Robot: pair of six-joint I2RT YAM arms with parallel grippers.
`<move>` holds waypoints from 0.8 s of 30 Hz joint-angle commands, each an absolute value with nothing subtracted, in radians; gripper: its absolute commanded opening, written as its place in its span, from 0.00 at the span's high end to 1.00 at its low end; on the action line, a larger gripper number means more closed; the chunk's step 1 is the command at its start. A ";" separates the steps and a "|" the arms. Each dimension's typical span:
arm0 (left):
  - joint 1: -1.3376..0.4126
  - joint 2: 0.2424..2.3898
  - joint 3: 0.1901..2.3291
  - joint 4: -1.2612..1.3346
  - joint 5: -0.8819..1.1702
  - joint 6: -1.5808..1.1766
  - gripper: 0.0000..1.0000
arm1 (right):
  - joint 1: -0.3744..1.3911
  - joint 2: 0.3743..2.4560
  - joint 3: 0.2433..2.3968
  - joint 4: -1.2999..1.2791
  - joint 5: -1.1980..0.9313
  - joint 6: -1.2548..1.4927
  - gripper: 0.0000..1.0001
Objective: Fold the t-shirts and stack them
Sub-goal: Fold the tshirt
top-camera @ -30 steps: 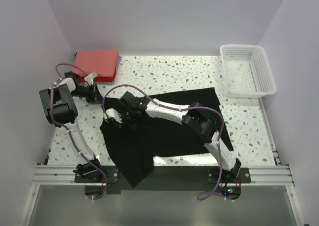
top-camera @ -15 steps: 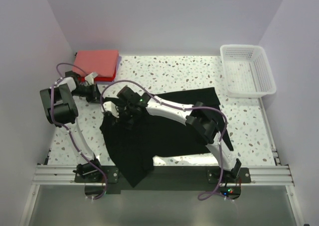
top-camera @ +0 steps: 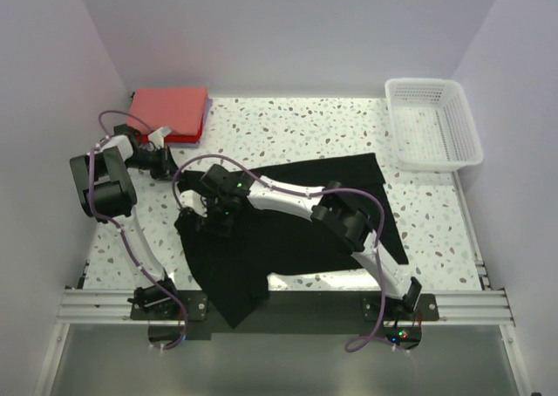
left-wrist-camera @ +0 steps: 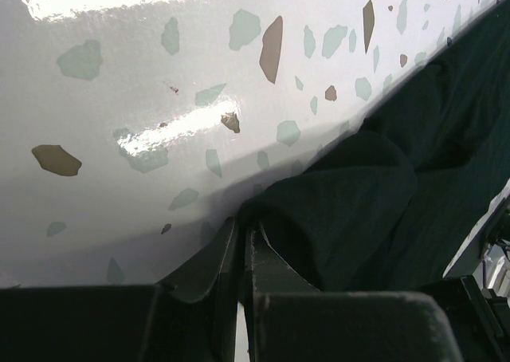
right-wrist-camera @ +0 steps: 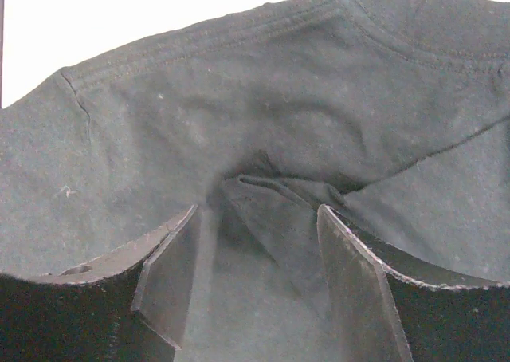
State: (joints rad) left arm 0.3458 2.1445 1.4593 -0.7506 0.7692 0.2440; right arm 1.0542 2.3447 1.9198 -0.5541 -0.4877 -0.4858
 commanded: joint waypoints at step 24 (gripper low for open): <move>0.354 2.212 1.491 -0.726 0.635 0.264 1.00 | 1.060 2.244 1.893 -0.488 -0.528 -0.465 1.00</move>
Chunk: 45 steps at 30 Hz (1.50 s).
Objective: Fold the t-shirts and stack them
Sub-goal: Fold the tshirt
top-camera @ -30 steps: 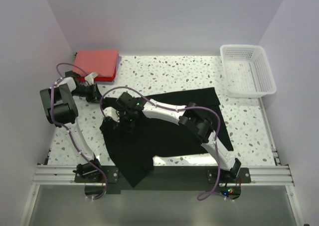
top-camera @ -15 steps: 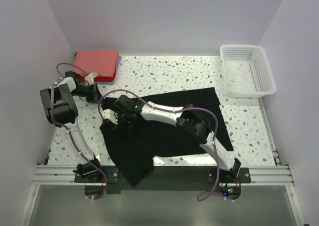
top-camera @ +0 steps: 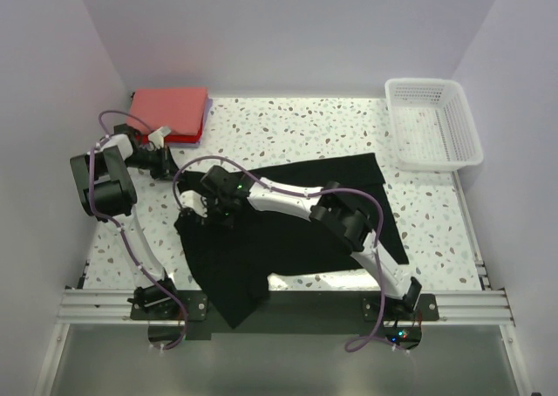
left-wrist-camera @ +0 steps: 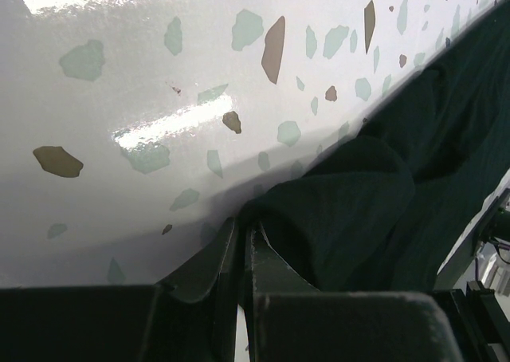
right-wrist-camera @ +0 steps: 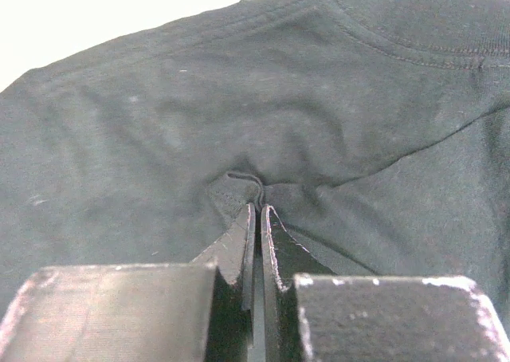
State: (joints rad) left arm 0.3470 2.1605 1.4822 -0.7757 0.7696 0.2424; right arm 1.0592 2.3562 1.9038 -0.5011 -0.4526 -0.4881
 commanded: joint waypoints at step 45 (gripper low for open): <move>0.371 2.212 1.552 -0.736 0.607 0.296 1.00 | 0.474 2.055 1.763 -0.603 -0.277 -0.311 0.67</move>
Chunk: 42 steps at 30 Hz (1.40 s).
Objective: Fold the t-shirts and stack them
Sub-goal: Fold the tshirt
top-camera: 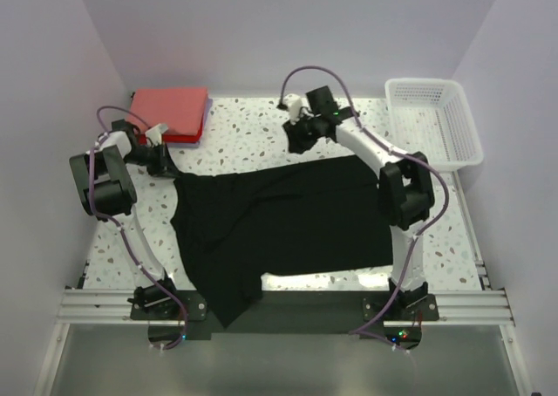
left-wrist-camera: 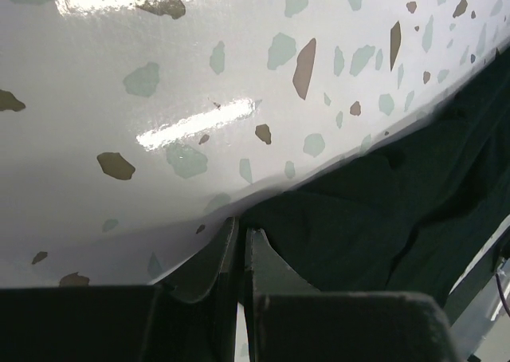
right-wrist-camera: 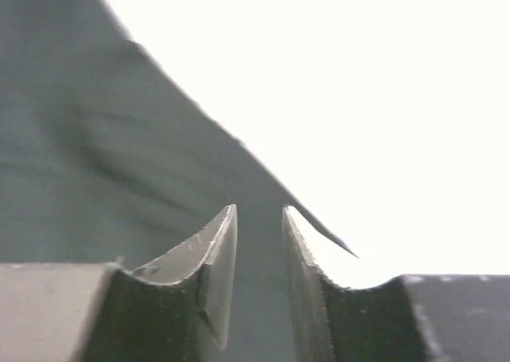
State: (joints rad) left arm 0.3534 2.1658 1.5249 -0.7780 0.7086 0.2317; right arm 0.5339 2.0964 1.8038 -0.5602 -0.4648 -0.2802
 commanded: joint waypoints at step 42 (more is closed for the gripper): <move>0.492 2.158 1.747 -0.752 0.566 0.255 0.64 | 0.272 2.243 1.818 -0.634 0.021 -0.508 0.69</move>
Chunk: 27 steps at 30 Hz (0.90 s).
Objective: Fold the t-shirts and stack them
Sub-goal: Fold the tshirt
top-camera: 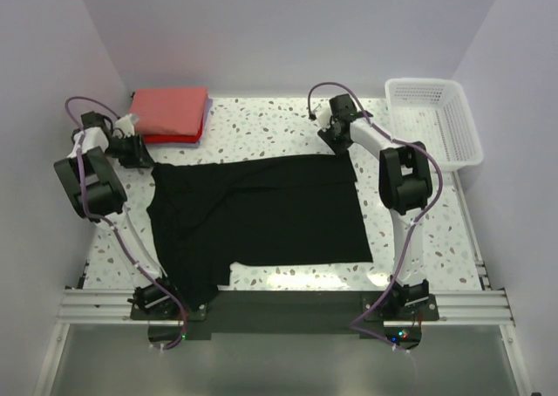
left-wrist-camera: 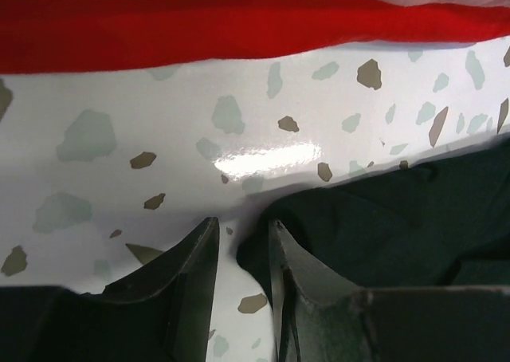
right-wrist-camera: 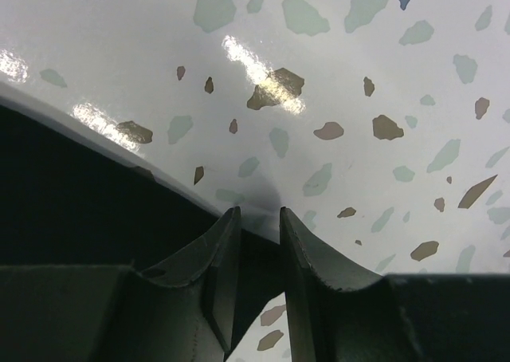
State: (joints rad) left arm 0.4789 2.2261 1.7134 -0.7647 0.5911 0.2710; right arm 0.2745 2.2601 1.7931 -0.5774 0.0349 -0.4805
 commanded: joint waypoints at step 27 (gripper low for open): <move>0.420 2.157 1.628 -0.709 0.589 0.086 0.59 | 0.275 2.306 1.833 -0.635 0.060 -0.568 0.70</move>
State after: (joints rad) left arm 0.4282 2.1288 1.6161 -0.7387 0.5903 0.1139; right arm 0.2749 2.2719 1.8156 -0.6022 0.0357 -0.5438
